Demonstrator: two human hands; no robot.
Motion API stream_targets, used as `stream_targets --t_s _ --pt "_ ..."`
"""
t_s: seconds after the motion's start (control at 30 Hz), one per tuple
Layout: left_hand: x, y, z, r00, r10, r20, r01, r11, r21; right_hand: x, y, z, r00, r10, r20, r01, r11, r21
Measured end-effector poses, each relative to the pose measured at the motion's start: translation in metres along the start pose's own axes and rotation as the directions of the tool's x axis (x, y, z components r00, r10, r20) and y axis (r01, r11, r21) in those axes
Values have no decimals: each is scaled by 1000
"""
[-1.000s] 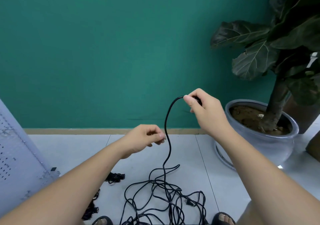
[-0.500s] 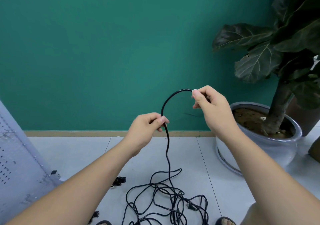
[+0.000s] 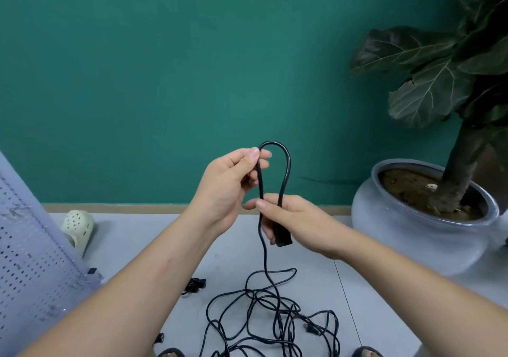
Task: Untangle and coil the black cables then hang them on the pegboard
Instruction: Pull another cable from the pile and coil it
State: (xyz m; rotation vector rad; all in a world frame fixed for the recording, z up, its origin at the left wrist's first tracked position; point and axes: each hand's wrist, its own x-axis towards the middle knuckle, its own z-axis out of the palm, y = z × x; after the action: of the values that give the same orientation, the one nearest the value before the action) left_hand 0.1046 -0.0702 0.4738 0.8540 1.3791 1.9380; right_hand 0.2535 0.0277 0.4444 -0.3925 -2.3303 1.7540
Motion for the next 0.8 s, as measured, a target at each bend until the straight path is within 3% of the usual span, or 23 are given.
stream_targets --t_s 0.07,0.17,0.23,0.33,0.43,0.57,0.67,0.8 --pt "2 -2 3 1000 -10 -3 10 1000 -5 5 3 4 1000 5 -27 -7 999 -54" --pt "8 -2 4 1000 3 -29 -4 999 -32 12 4 4 997 -13 -81 -15 942 -335" --pt "11 -2 5 999 15 -37 -16 999 -34 15 4 2 994 -34 -103 -9 920 -393" --pt "14 -5 4 998 44 -44 -43 999 33 16 3 2 988 -102 -114 56 935 -350" --pt "15 -13 4 999 40 -17 -37 982 185 16 1 -4 977 -121 -177 86 977 -197" --pt "7 -34 9 979 -136 152 71 925 374 13 -5 -24 935 -159 -316 132 986 -107" --pt "-2 -62 16 941 -291 173 153 822 548 7 -11 -34 898 -129 -420 169 984 61" --pt "-18 -92 34 877 -432 211 223 755 617 2 -14 -40 849 -144 -509 214 973 82"
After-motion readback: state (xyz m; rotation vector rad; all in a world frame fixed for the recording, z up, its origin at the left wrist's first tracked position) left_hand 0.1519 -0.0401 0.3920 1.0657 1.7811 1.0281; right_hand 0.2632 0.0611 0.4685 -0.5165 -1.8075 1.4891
